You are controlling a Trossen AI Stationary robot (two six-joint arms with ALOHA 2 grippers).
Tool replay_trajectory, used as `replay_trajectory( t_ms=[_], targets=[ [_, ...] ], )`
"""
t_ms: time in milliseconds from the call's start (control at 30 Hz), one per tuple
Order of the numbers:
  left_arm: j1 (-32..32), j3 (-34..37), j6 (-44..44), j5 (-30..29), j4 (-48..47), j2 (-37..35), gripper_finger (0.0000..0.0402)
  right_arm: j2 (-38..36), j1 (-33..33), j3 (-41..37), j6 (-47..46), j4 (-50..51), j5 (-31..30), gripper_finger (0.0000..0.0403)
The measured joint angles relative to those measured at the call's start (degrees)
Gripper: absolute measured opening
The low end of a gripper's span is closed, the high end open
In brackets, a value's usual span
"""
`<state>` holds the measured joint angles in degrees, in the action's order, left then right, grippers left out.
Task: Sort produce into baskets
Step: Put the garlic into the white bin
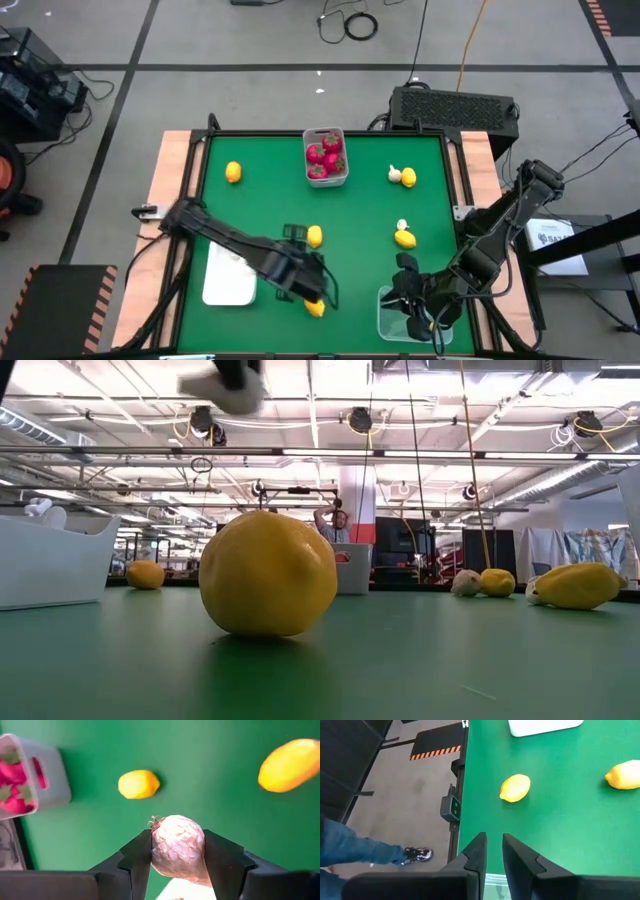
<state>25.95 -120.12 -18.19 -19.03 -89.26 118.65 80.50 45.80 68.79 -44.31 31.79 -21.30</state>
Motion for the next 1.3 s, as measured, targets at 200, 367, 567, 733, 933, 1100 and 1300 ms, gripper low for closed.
replay_trajectory(
  t_ms=[200, 367, 567, 733, 933, 1100, 1300],
  targets=[
    [1.3, 14.1, -6.53, -2.74, -0.41, -12.53, 0.0169, -0.01, -0.07, 0.0, -0.27, -0.32, -0.18, 0.0052],
    [3.83, 32.94, -18.47, -2.91, 0.85, -27.27, 0.0169, -0.01, -0.07, 0.0, -1.6, -0.63, -2.8, 0.0052],
    [9.07, 54.52, -37.37, 1.11, 12.75, -43.42, 0.0169, -0.01, -0.17, -0.02, -1.96, -3.49, -5.71, 0.0052],
    [11.99, 65.93, -42.87, 2.59, 27.14, -49.3, 0.0169, -0.01, -1.37, -0.02, -1.97, -6.22, -7.9, 0.0052],
    [12.81, 71.83, -44.67, 7.82, 30.36, -49.09, 0.0169, -0.01, -3.97, -0.02, -4.54, -7.51, -9.22, 0.0052],
    [12.79, 73.27, -44.32, 8.09, 29.99, -48.83, 0.0184, -0.01, -6.65, -0.02, -6.62, -7.51, -9.21, 0.0052],
    [12.79, 73.53, -43.92, 9.32, 29.93, -48.83, 0.0236, -0.01, -9.46, -0.02, -10.29, -5.83, -9.22, 0.0052]
  ],
)
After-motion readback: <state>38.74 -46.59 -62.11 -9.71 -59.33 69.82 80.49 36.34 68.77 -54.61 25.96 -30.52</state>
